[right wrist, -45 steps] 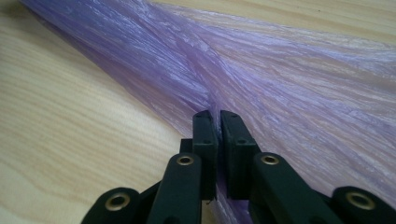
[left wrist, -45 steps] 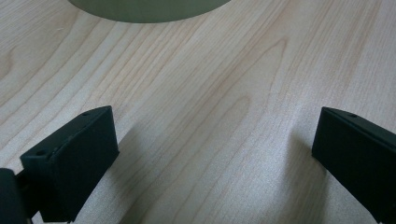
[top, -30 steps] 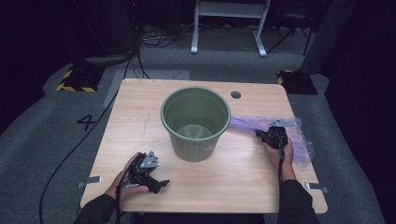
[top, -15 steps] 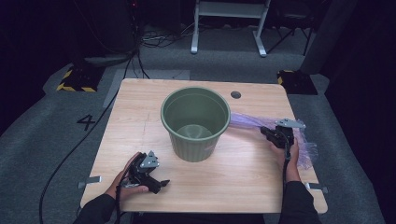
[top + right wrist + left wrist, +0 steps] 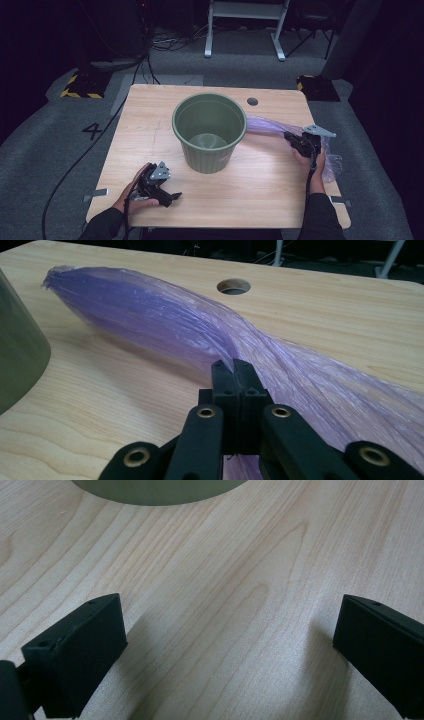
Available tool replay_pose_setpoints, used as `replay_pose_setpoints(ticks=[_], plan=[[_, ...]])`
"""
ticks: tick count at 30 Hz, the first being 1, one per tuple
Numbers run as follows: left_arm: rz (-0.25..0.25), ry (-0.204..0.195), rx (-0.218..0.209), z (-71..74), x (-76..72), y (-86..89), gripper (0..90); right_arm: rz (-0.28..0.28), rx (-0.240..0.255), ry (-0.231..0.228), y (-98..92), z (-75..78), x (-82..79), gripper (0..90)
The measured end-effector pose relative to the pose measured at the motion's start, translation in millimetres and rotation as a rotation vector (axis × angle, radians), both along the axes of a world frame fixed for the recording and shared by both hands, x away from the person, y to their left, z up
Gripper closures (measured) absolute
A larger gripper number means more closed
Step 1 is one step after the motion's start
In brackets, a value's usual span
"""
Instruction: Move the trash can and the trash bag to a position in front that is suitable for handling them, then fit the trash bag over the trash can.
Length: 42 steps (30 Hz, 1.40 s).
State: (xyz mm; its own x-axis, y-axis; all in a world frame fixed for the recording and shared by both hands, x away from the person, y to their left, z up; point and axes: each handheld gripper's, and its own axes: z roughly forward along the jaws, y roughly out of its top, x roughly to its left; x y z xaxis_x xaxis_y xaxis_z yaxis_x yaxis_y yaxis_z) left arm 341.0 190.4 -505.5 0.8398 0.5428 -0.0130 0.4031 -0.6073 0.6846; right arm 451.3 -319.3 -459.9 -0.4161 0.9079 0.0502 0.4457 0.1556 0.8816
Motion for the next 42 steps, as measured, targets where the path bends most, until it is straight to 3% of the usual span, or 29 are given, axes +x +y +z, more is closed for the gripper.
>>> replay_pose_setpoints(ticks=[11, 24, 42], plan=[[0.001, -0.001, 0.001, 0.0, -0.4, 0.3, 0.2, -0.041, 0.026, -0.016, -7.0, 5.4, -0.5, 90.0], [0.003, -0.001, 0.002, 0.1, -0.5, 0.4, 0.2, -0.035, 0.018, -0.067, 0.0, 18.5, 1.0, 90.0], [0.008, -0.003, 0.002, 0.0, -1.3, 0.3, 0.3, -0.023, -0.003, -0.142, 11.4, 65.1, 1.9, 90.0]])
